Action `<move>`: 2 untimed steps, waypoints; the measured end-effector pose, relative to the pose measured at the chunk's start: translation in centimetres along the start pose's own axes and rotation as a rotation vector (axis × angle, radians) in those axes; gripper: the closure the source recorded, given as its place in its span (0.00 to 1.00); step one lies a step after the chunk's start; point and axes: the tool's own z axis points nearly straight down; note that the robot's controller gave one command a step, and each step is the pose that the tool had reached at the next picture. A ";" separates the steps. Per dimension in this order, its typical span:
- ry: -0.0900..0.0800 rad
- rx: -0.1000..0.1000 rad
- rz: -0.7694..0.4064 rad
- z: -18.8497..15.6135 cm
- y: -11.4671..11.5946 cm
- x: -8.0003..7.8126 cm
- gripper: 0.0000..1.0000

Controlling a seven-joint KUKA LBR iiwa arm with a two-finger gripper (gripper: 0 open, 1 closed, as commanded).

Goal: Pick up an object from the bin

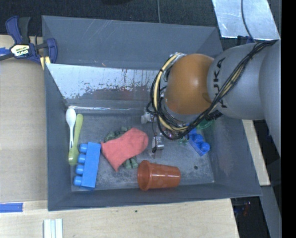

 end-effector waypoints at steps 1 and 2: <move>-0.005 -0.002 -0.065 1.6 3.1 0.5 0.00; -0.008 0.000 0.038 1.7 5.1 1.3 1.00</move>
Offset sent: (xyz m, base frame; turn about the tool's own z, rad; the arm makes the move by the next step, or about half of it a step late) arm -0.0175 0.0504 -0.0193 0.0371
